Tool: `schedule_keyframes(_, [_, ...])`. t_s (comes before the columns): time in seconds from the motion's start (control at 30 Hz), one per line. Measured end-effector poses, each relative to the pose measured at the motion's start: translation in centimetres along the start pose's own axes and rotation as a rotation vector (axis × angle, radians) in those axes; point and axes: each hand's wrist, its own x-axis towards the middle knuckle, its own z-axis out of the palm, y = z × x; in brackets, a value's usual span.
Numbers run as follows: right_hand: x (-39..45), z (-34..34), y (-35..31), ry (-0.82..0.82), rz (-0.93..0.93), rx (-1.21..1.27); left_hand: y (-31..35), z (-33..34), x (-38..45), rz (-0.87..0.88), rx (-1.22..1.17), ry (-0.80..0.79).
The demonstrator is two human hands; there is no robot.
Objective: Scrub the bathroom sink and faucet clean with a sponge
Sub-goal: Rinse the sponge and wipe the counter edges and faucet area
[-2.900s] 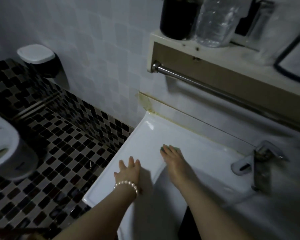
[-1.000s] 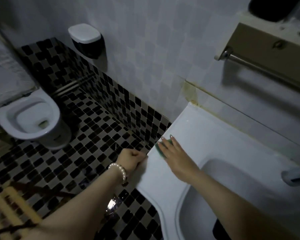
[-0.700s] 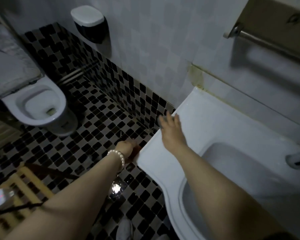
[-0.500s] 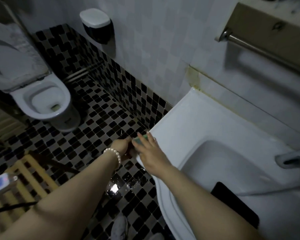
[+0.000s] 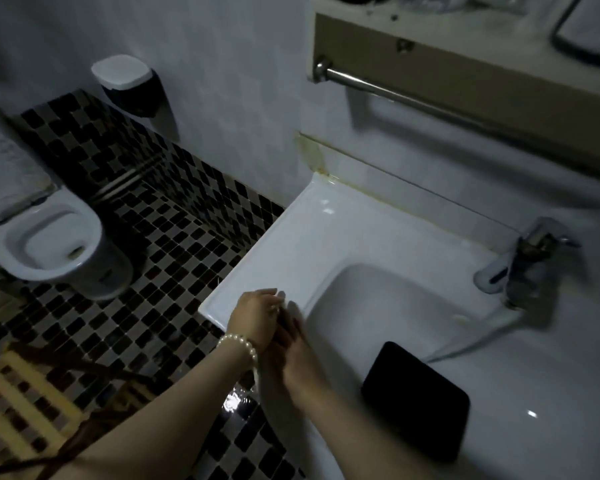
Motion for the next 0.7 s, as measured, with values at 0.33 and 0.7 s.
schedule_keyframes(0.33, [3.5,-7.5,13.8,0.137,0.418,-0.319,2.7,3.9,-0.5,0.045,0.031,-0.106])
schedule_keyframes(0.7, [-9.6,-13.1,17.3,0.422,1.108,-0.283,8.4,6.3,-1.7,0.104,0.010,-0.318])
